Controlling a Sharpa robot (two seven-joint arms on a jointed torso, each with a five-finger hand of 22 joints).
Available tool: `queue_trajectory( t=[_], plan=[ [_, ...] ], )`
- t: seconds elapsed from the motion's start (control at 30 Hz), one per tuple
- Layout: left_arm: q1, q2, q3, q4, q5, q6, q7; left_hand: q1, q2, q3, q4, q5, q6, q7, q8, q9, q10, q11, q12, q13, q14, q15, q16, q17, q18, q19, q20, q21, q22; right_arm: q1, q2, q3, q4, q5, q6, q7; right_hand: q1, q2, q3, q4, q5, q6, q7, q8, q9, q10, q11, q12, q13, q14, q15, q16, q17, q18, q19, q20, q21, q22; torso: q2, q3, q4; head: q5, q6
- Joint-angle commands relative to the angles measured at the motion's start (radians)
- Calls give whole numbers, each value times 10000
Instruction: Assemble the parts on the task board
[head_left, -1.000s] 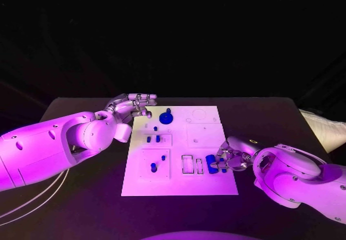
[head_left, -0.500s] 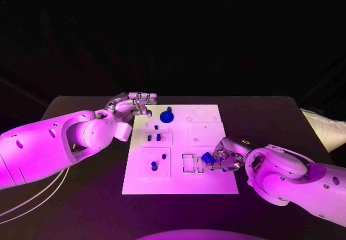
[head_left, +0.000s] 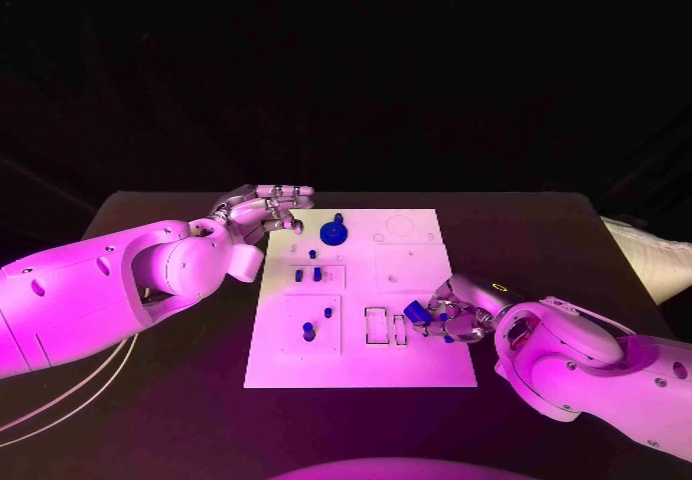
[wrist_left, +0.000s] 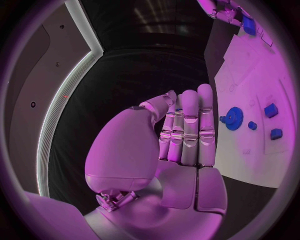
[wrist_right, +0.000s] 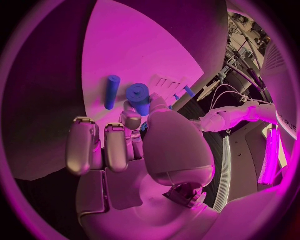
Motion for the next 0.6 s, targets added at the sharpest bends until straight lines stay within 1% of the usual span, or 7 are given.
queue_trajectory(
  t=[0.03, 0.13, 0.23, 0.37, 0.5, 0.6],
  plan=[
    [-1, 8, 5, 20, -53, 201, 18, 14, 74, -48, 6, 35, -51, 3, -18, -17, -64, -20, 41, 9, -92, -2, -39, -12, 196, -66, 37, -51, -9, 11, -27, 19, 216, 456, -847, 264, 26, 200, -14, 47, 66, 80, -33, 100, 145, 85, -33, 59, 20, 659, -53, 54, 101, -151, 51, -46, 41, 16, -4, -1, 1, 6, 30],
    [-5, 17, 4, 18, -55, 216, 15, 14, 74, -48, 6, 35, -51, 3, -18, -17, -64, -20, 41, 9, -92, -2, -39, -12, 196, -66, 37, -51, -9, 22, 8, 27, 374, 745, -915, 407, -30, 239, -60, 62, 204, 86, -39, 94, 169, 116, -41, 77, 85, 661, -62, 72, 120, -153, 53, -61, 47, 22, 5, 3, 17, -5, 45],
    [-10, 22, 4, 18, -55, 221, 12, 14, 74, -48, 6, 35, -51, 3, -18, -17, -64, -20, 41, 9, -92, -2, -39, -12, 196, -66, 37, -51, -9, 26, 112, 31, 422, 1010, -829, 491, -122, 263, -139, 67, 485, 99, -52, 85, 201, 152, -51, 86, 158, 662, -72, 91, 139, -158, 61, -75, 66, 50, 8, 0, 16, 18, 35],
    [-14, 25, 3, 20, -56, 228, 10, 14, 74, -48, 6, 35, -51, 3, -18, -17, -64, -20, 41, 9, -92, -2, -39, -12, 196, -66, 37, -51, -9, 29, 320, 33, 432, 1245, -514, 525, -291, 308, -240, 84, 609, 132, -61, 84, 240, 177, -57, 69, 204, 663, -78, 108, 156, -162, 67, -80, 81, 72, 9, -8, 13, 35, 32],
    [-16, 31, 3, 21, -56, 235, 6, 14, 74, -48, 6, 35, -51, 3, -18, -17, -64, -20, 41, 9, -92, -2, -39, -12, 196, -66, 37, -51, -9, 30, 563, 34, 389, 1394, -67, 490, -612, 467, -376, 91, 635, 223, -98, 108, 306, 230, -85, 41, 260, 660, -94, 118, 160, -165, 74, -89, 97, 96, 7, -7, 9, 54, 24],
    [-16, 36, 3, 21, -56, 244, 1, 14, 74, -48, 6, 35, -51, 3, -18, -17, -64, -20, 41, 9, -92, -2, -39, -12, 196, -66, 37, -51, -9, 30, 713, 34, 339, 1434, 173, 421, -801, 567, -461, 92, 626, 285, -128, 128, 351, 277, -108, 44, 323, 660, -112, 126, 165, -166, 78, -101, 105, 109, 8, -8, 13, 63, 11]
  ],
)
